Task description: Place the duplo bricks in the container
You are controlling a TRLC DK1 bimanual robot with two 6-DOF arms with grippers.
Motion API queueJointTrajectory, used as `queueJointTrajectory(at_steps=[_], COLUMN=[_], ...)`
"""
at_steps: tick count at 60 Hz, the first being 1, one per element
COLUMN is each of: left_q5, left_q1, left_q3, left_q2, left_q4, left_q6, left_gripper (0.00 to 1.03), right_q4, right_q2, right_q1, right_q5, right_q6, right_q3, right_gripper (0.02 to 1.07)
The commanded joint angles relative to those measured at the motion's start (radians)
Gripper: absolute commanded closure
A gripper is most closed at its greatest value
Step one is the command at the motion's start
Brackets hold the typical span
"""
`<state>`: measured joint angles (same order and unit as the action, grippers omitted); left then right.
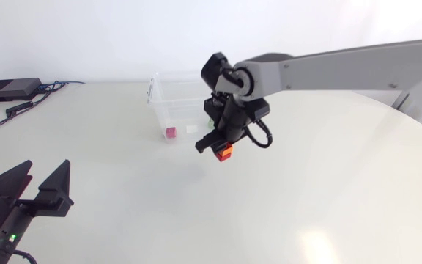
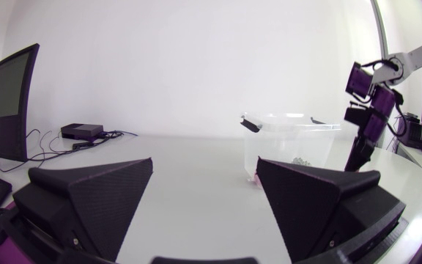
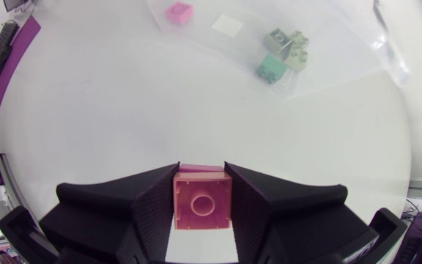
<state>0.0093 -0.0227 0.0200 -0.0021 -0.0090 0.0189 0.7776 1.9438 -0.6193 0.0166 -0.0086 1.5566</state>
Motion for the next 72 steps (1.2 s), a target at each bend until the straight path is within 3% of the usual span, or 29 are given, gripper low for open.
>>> queueJointTrajectory(at_steps=[1,24,72], left_q5=[-0.006,-0.006,-0.006], left_q1=[0.006,0.009,0.006], left_q3=[-0.017,-0.017,-0.017], left_q2=[-0.009,-0.009,-0.007], left_q4=[-0.006,-0.006,-0.006], left_q6=[-0.007,-0.007,-0.007], left_gripper=[0.04,0.04,0.04], right_q4=[0.020,-0.029,-0.554], right_q2=[-0.048,-0.072,0.012], right_q1=[0.010,0.072,0.090], right_q5=[0.008,0.006,0.079], right_q6=[-0.014,0.021,0.019], right_q3=[0.042,0.255,0.160], right_gripper=[0.83,0.82,0.82])
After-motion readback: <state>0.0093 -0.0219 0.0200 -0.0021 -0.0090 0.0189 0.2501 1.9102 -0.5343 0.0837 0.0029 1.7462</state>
